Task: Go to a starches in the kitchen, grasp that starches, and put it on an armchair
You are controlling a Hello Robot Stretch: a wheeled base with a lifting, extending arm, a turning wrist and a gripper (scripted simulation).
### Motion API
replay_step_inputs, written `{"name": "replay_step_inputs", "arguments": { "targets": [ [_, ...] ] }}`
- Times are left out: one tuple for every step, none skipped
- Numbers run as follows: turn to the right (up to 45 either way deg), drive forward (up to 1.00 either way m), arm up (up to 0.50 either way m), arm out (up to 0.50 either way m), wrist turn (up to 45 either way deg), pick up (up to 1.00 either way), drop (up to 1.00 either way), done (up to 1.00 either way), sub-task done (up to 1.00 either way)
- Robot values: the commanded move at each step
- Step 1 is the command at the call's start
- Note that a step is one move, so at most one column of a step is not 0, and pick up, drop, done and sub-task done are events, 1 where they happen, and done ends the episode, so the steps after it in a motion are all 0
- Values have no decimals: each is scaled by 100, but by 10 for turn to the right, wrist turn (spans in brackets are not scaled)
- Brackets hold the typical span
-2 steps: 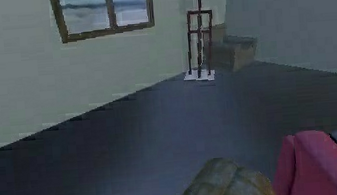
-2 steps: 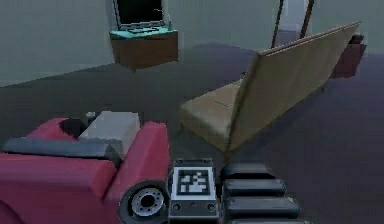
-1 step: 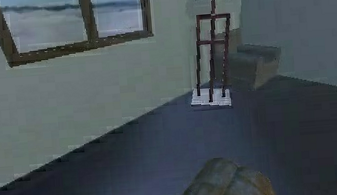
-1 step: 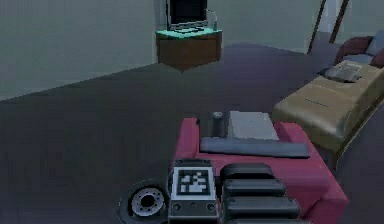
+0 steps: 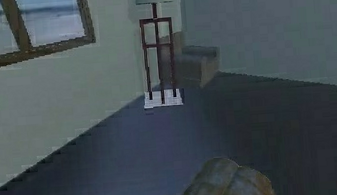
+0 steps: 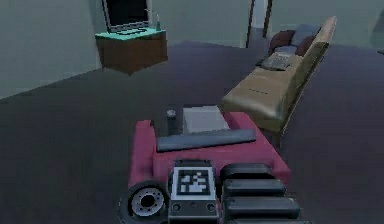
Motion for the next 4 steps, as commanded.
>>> {"name": "replay_step_inputs", "arguments": {
  "targets": [
    [0,20,0,0,0,0,0,0,0],
    [300,0,0,0,0,0,0,0,0],
    [0,70,0,0,0,0,0,0,0],
    [450,0,0,0,0,0,0,0,0]
  ]
}}
